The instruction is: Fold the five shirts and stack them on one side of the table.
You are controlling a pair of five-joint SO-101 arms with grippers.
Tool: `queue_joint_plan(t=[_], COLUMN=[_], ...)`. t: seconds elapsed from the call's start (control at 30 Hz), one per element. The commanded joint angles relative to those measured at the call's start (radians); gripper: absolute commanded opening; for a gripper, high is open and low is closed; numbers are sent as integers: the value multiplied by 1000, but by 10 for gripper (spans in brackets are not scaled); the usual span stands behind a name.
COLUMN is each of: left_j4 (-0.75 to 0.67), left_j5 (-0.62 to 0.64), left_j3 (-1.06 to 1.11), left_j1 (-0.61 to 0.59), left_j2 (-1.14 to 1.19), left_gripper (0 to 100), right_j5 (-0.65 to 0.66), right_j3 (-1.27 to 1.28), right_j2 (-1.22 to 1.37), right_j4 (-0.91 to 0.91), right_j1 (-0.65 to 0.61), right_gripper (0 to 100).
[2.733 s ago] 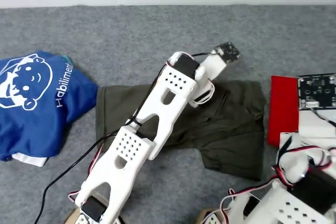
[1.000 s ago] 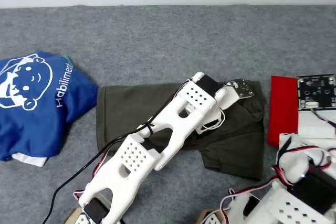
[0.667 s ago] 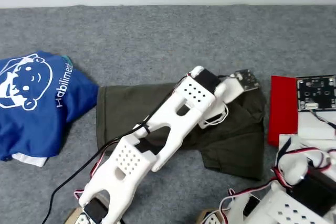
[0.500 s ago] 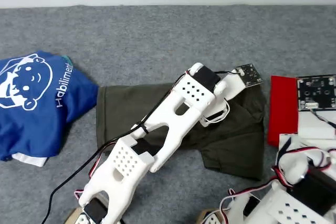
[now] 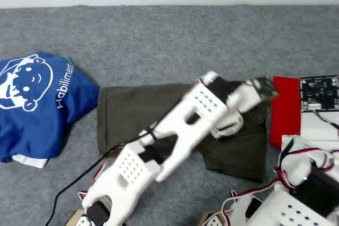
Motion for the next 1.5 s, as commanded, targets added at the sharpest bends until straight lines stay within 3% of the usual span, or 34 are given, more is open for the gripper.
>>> queue_joint_plan(t=[0.0,0.2,0.4,0.67,1.03,1.47], left_j4=[23,23,11,-57,26,3], left_j5=[-15,-12,-17,-12,-38,-40], left_j3=[-42,-51,-53,-54,-232,-418], left_j1=[87,206,238,215,216,57], left_j2=[-41,52,109,186,222,230], left_gripper=[207,242,258,242,14,13], right_j5=[-2,-5,-6,-3,-2,-8], right_j3=[-14,-14,-14,-14,-14,-14], right_j2=[-10,-10,-10,-10,-10,-10], right_j4=[-2,-4,-4,-5,-5,-5], right_j1=[1,1,1,-1,-1,-1], right_gripper=[9,9,9,9,9,9])
